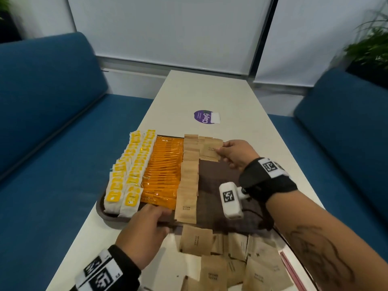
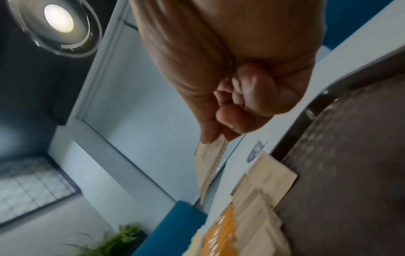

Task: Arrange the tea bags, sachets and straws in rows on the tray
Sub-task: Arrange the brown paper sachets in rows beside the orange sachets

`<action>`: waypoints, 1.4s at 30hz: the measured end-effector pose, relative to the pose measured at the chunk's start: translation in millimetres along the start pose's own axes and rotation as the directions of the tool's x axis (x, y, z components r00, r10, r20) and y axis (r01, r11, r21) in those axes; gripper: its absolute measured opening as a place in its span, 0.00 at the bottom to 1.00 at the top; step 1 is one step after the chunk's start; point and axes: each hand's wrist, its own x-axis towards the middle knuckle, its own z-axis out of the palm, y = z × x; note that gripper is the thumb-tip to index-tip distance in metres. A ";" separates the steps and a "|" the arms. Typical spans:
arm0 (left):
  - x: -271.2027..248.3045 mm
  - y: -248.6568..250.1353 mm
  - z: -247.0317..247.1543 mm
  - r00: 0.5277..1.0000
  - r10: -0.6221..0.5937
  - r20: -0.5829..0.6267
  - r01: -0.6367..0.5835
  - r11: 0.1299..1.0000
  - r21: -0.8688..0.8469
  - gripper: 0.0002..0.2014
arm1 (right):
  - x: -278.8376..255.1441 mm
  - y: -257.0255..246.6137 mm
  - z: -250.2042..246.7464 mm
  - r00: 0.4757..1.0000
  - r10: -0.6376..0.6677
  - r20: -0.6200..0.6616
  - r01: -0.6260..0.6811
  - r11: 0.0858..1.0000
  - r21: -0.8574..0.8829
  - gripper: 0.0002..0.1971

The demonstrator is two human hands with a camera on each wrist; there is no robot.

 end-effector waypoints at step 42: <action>-42.2 38.2 27.2 0.886 0.137 0.443 -0.355 0.816 0.456 0.59 | -189.4 75.9 -49.7 0.947 0.093 0.306 0.212 0.536 -0.817 0.45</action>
